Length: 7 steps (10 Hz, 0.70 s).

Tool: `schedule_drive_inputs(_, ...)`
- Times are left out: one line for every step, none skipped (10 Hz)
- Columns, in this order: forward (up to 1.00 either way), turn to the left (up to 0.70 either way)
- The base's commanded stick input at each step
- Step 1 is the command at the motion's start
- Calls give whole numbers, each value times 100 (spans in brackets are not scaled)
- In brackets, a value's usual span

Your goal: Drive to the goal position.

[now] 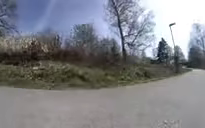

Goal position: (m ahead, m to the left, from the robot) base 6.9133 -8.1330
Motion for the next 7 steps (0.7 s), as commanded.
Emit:
schedule_drive_inputs(85,-34)
schedule_drive_inputs(85,-34)
schedule_drive_inputs(85,-34)
schedule_drive_inputs(85,-34)
schedule_drive_inputs(85,-34)
schedule_drive_inputs(85,-34)
schedule_drive_inputs(85,-34)
